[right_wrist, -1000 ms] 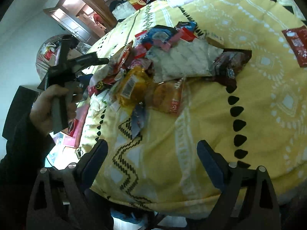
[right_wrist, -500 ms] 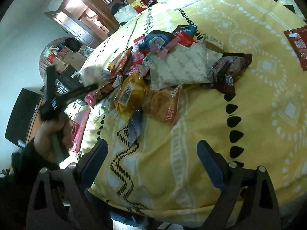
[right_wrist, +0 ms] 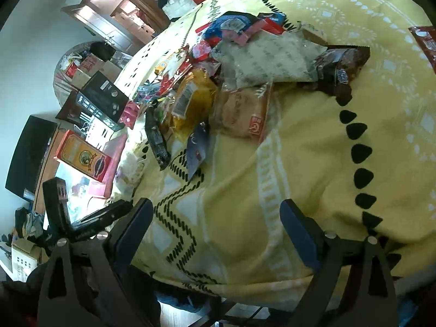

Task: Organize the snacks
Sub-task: 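Grasp the white puffed-rice bag with left tool while right grasps dark blue packet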

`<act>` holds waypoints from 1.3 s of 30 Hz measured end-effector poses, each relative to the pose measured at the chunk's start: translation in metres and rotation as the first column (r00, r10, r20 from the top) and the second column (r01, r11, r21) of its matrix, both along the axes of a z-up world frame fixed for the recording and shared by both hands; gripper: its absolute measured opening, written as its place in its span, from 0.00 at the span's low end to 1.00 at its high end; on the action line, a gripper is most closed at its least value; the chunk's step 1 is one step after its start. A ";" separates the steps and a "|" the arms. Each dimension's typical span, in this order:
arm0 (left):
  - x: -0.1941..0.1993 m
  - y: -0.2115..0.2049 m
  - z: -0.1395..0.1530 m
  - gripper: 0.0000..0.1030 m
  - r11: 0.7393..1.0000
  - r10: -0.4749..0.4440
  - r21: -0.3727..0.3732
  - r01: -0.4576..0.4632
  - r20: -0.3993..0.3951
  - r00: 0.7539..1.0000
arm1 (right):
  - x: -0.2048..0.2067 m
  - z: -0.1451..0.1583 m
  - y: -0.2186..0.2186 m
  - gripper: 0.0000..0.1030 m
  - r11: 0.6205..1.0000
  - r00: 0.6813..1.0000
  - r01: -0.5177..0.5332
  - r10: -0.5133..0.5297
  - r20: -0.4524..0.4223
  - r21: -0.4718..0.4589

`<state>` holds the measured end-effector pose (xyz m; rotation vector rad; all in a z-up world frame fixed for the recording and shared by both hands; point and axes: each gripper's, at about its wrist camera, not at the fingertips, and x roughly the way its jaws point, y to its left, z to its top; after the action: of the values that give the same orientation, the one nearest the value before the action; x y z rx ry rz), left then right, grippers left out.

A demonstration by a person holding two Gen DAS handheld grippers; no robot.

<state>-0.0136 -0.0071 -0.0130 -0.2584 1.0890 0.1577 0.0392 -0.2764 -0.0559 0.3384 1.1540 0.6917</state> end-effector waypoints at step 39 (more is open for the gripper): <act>0.017 0.014 0.016 0.78 0.995 -0.080 0.072 0.072 0.119 0.990 | 0.048 -0.027 0.099 0.57 0.986 0.989 -0.079 0.096 0.114 -0.146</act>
<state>0.0033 0.0069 0.0032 -0.1636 0.9687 0.1090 0.0868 -0.1773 -0.0832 0.1255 1.1008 0.6934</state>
